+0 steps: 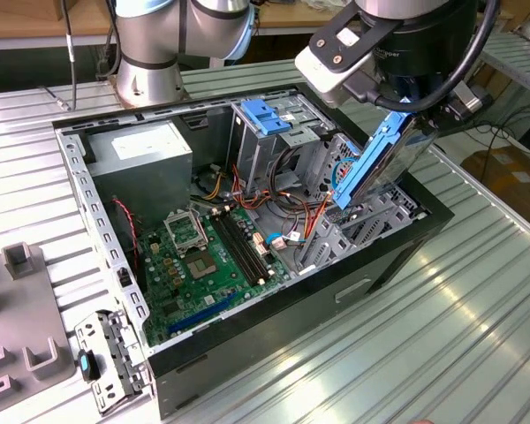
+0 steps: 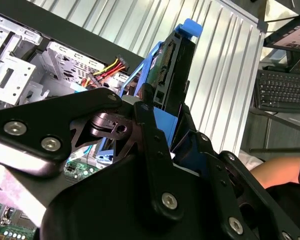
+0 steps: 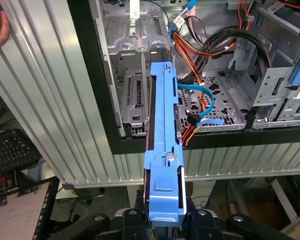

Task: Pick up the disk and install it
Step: 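Insert the disk into the insertion slot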

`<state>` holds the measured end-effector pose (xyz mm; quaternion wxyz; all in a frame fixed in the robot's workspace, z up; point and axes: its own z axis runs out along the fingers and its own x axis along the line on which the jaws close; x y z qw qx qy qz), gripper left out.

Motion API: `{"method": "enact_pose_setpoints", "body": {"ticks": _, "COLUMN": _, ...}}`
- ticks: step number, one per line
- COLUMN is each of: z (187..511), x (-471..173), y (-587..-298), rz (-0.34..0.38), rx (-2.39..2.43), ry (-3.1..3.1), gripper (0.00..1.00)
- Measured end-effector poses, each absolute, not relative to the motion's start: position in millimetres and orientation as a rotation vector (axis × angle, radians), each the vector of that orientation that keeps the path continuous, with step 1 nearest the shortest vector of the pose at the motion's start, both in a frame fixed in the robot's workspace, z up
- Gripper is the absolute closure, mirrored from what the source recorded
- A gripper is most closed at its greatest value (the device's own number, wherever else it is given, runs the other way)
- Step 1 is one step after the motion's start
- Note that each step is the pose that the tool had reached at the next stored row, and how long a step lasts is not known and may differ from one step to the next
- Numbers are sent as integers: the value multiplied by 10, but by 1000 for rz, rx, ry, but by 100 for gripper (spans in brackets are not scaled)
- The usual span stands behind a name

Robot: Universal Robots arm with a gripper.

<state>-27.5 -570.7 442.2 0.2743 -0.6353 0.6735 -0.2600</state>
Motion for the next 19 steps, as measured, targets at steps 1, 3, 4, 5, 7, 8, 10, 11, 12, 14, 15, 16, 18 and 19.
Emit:
{"method": "enact_pose_setpoints", "body": {"ticks": 1, "z": 4418, "x": -278, "y": -5707, "rz": -700, "rx": -1708, "ry": 1810, "gripper": 64}}
{"method": "enact_pose_setpoints", "body": {"ticks": 3, "z": 4396, "x": -303, "y": -5708, "rz": -703, "rx": -1704, "ry": 1807, "gripper": 64}}
{"method": "enact_pose_setpoints", "body": {"ticks": 4, "z": 4389, "x": -322, "y": -5708, "rz": -706, "rx": -1702, "ry": 1804, "gripper": 64}}
{"method": "enact_pose_setpoints", "body": {"ticks": 5, "z": 4381, "x": -338, "y": -5708, "rz": -709, "rx": -1699, "ry": 1802, "gripper": 64}}
{"method": "enact_pose_setpoints", "body": {"ticks": 7, "z": 4370, "x": -353, "y": -5707, "rz": -716, "rx": -1693, "ry": 1795, "gripper": 64}}
{"method": "enact_pose_setpoints", "body": {"ticks": 8, "z": 4364, "x": -359, "y": -5708, "rz": -722, "rx": -1687, "ry": 1789, "gripper": 64}}
{"method": "enact_pose_setpoints", "body": {"ticks": 10, "z": 4348, "x": -368, "y": -5708, "rz": -732, "rx": -1679, "ry": 1780, "gripper": 64}}
{"method": "enact_pose_setpoints", "body": {"ticks": 11, "z": 4340, "x": -372, "y": -5708, "rz": -736, "rx": -1675, "ry": 1776, "gripper": 64}}
{"method": "enact_pose_setpoints", "body": {"ticks": 12, "z": 4333, "x": -377, "y": -5708, "rz": -740, "rx": -1672, "ry": 1773, "gripper": 64}}
{"method": "enact_pose_setpoints", "body": {"ticks": 14, "z": 4318, "x": -393, "y": -5708, "rz": -747, "rx": -1665, "ry": 1766, "gripper": 64}}
{"method": "enact_pose_setpoints", "body": {"ticks": 15, "z": 4308, "x": -404, "y": -5708, "rz": -751, "rx": -1662, "ry": 1763, "gripper": 64}}
{"method": "enact_pose_setpoints", "body": {"ticks": 16, "z": 4304, "x": -412, "y": -5708, "rz": -752, "rx": -1661, "ry": 1762, "gripper": 64}}
{"method": "enact_pose_setpoints", "body": {"ticks": 18, "z": 4304, "x": -414, "y": -5708, "rz": -752, "rx": -1660, "ry": 1762, "gripper": 64}}
{"method": "enact_pose_setpoints", "body": {"ticks": 19, "z": 4304, "x": -414, "y": -5708, "rz": -752, "rx": -1661, "ry": 1762, "gripper": 64}}
